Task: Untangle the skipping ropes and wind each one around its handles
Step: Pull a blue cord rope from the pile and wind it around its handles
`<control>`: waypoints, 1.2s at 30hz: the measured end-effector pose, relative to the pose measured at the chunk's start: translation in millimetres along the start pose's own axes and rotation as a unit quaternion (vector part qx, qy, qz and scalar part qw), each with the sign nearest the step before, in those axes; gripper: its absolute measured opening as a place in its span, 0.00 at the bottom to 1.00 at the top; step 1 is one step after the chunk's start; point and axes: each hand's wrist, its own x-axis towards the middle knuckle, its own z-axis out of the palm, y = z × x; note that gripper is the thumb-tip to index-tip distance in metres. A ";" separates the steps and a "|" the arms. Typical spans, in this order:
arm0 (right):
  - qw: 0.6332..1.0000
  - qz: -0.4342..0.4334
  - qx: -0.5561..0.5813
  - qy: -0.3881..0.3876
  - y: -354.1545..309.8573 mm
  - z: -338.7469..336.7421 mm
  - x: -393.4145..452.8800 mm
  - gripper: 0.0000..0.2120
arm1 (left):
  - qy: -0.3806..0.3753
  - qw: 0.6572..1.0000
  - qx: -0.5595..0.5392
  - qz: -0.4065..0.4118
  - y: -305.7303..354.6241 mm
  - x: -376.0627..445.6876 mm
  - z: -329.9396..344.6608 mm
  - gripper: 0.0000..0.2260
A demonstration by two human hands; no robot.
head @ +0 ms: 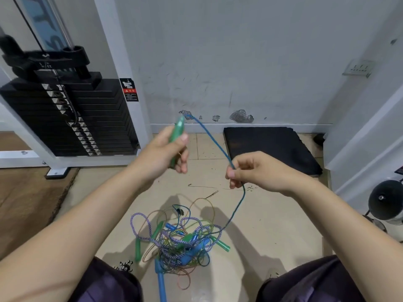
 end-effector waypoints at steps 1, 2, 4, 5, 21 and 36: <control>0.999 0.010 -0.035 0.009 1.6 -1.6 -0.2 0.06 | 0.037 0.999 -0.021 0.005 2.3 1.7 -4.5 0.06; 0.998 0.014 -0.055 0.018 1.5 -1.9 -0.6 0.07 | 0.061 0.998 -0.012 0.004 3.3 2.5 -8.4 0.08; 0.999 0.006 -0.025 0.024 -2.0 0.8 -1.6 0.08 | 0.072 0.996 0.050 -0.024 2.4 1.0 -8.6 0.15; 1.000 0.001 0.020 0.019 -4.8 3.3 -2.1 0.09 | 0.061 0.994 0.077 -0.047 1.4 -0.7 -4.9 0.17; 0.987 0.011 0.027 0.157 -12.9 6.2 -3.5 0.19 | -0.129 0.980 0.095 -0.116 -5.4 -3.3 11.8 0.14; 0.991 -0.110 -0.057 0.043 -17.0 20.7 -3.3 0.07 | -0.268 0.954 0.063 -0.117 -9.3 -1.1 3.6 0.11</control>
